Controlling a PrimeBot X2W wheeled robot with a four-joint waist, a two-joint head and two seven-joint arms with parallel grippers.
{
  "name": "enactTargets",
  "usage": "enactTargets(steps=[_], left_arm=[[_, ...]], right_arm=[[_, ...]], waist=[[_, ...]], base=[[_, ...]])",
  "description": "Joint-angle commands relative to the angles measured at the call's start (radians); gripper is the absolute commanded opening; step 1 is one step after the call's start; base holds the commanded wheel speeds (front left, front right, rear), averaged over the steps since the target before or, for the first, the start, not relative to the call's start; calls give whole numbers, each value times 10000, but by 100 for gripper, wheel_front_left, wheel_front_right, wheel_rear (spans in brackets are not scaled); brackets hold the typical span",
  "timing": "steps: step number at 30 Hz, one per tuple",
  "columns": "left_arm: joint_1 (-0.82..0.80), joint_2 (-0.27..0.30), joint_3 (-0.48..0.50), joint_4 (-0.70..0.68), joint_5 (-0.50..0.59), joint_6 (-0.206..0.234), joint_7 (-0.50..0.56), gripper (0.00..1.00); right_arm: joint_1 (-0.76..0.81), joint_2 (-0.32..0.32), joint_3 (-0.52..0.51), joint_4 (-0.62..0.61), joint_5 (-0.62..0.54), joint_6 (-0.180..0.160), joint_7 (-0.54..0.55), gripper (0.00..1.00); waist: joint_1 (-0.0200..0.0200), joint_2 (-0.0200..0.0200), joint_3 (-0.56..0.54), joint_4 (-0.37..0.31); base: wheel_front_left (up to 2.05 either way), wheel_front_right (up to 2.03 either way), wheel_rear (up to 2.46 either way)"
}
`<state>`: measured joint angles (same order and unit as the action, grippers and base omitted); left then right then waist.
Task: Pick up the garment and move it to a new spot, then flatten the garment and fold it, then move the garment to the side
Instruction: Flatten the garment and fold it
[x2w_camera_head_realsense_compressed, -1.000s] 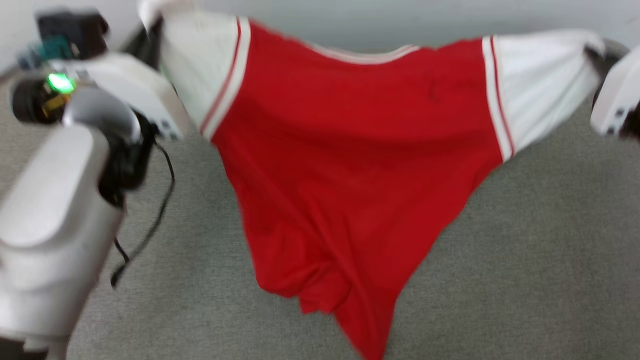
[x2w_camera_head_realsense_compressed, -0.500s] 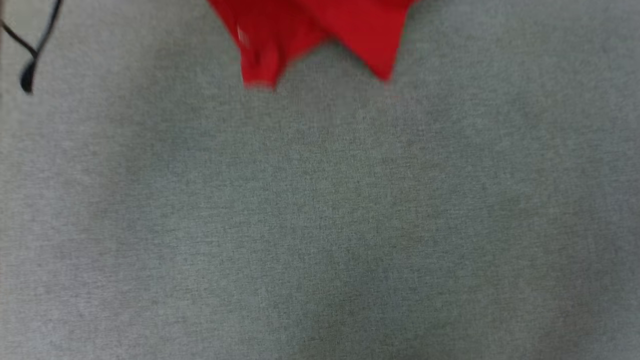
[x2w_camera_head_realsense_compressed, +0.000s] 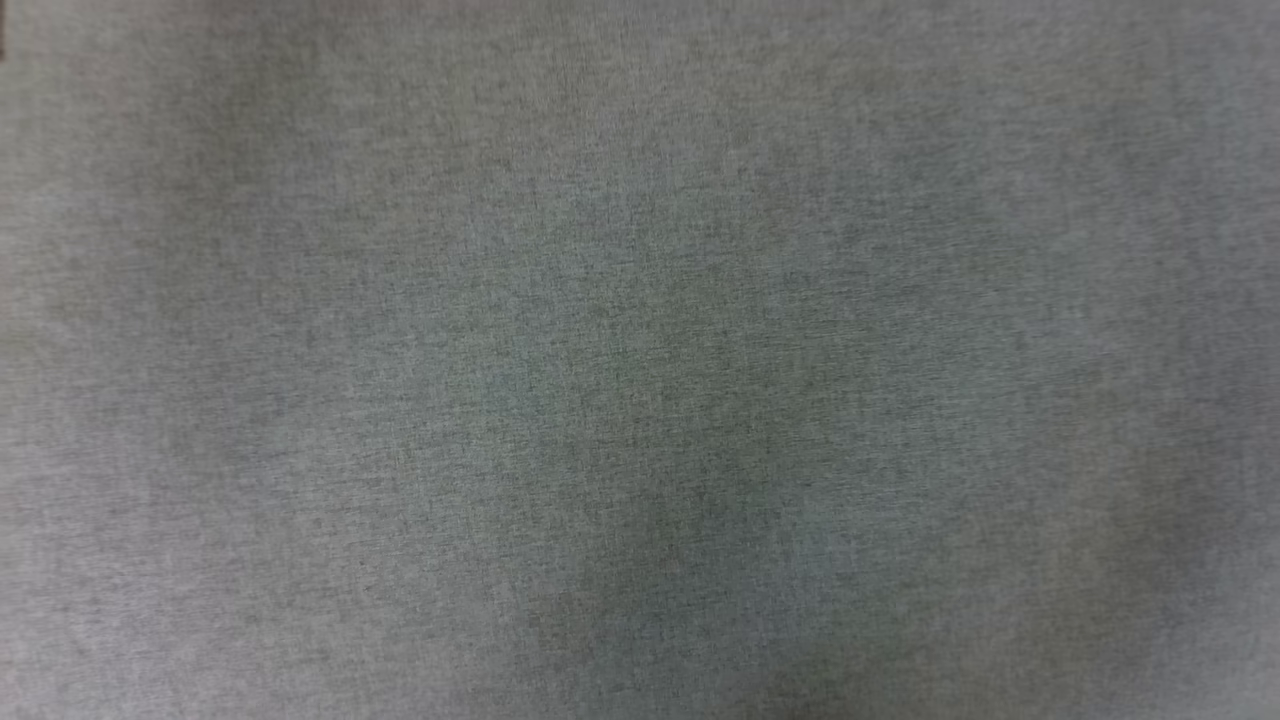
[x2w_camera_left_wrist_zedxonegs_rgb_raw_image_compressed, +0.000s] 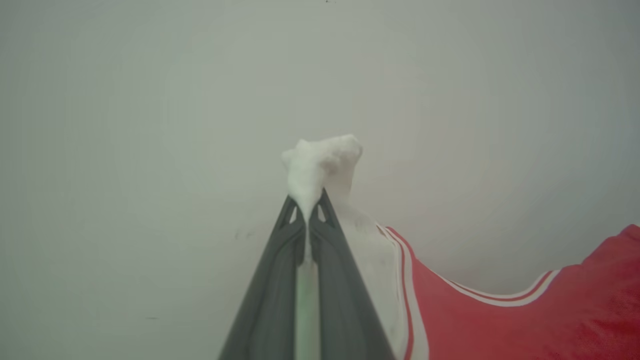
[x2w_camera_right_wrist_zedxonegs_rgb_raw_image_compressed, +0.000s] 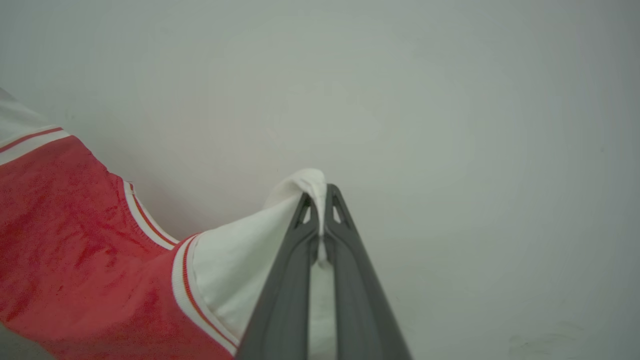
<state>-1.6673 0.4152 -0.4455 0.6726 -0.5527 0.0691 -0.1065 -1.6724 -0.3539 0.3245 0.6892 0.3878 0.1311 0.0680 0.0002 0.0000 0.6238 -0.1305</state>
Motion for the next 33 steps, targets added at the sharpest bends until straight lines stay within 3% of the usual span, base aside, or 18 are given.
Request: enactTargets(steps=[1,8,17,28,33], left_arm=[[173,-36,14,84,-38,-1,-75,0],[912,-429,38,894,-369,-140,-667,0],[3736,-1024,328,1216,-927,-367,-1538,0],[9768,-1144,1777,-1426,-588,-240,-1603,0],[12352,-1149,2258,-2702,-493,25,-1605,0]], right_arm=[[-79,67,85,74,53,-7,-93,0],[485,400,788,1095,632,-7,-545,0],[3080,498,1475,1541,1859,-7,-1166,0],[8149,-81,2050,438,3289,-5,-1600,0],[10159,-480,1723,-379,3501,-7,-1660,0]], waist=[[-2,0,199,16],[-2,0,420,167],[-2,0,-946,477],[-2,0,-3516,491],[-2,0,-4365,471]], base=[[0,0,0],[0,0,0],[0,0,0],[0,0,0],[0,0,0]])
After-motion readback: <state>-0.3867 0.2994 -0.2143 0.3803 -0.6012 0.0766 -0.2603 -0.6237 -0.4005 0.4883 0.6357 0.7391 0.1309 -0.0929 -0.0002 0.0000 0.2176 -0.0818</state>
